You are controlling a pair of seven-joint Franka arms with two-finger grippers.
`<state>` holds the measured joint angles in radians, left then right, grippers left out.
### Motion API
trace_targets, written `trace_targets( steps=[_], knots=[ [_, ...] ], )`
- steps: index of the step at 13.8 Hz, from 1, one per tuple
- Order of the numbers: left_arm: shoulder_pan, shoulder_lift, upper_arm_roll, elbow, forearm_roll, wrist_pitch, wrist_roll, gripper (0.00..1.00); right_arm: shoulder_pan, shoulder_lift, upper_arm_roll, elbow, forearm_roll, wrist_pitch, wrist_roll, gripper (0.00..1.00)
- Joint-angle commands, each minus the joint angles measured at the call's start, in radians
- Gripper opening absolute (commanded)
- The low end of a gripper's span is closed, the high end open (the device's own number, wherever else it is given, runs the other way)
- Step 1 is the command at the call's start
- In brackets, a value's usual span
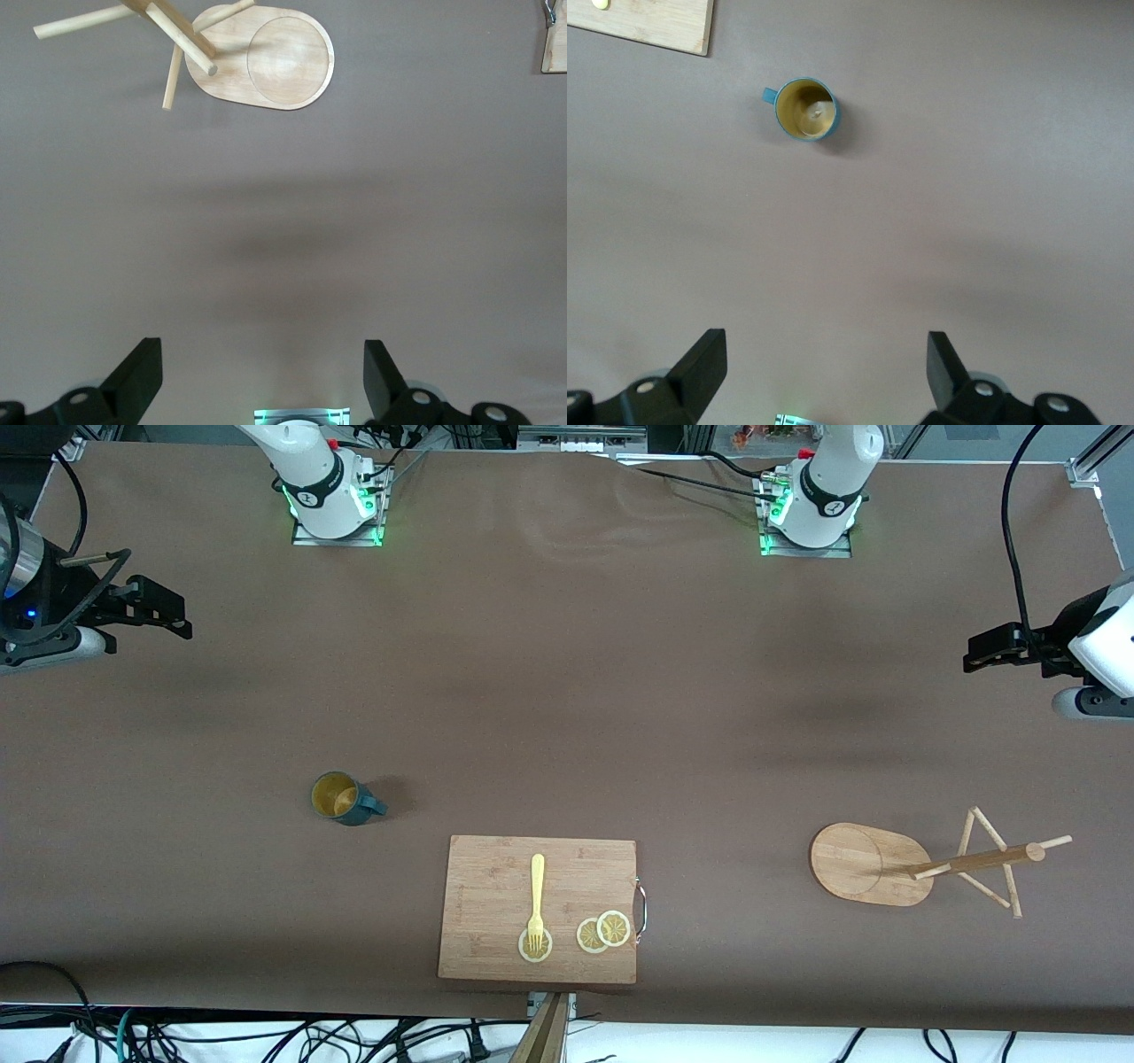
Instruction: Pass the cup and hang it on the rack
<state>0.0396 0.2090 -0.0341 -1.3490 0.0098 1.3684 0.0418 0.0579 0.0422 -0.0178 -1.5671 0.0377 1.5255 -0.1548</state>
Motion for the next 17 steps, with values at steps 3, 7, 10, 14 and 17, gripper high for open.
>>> trace_targets(
  steps=[3, 7, 10, 14, 17],
  knots=[
    [-0.007, 0.023, 0.002, 0.041, 0.012, -0.008, -0.014, 1.00, -0.015, 0.001, 0.022, 0.019, -0.031, -0.010, 0.021, 1.00],
    [-0.007, 0.023, 0.000, 0.041, 0.010, -0.008, -0.014, 1.00, -0.016, 0.004, 0.018, 0.032, -0.029, -0.007, 0.012, 1.00],
    [-0.007, 0.023, 0.002, 0.041, 0.010, -0.008, -0.014, 1.00, -0.024, 0.005, 0.009, 0.059, -0.030, -0.013, 0.005, 1.00],
    [-0.006, 0.023, 0.002, 0.041, 0.010, -0.008, -0.014, 1.00, -0.015, 0.002, 0.016, 0.064, -0.035, -0.021, 0.018, 1.00],
    [-0.007, 0.023, 0.000, 0.041, 0.012, -0.008, -0.014, 1.00, -0.015, 0.002, 0.016, 0.064, -0.036, -0.022, 0.017, 1.00]
  ],
)
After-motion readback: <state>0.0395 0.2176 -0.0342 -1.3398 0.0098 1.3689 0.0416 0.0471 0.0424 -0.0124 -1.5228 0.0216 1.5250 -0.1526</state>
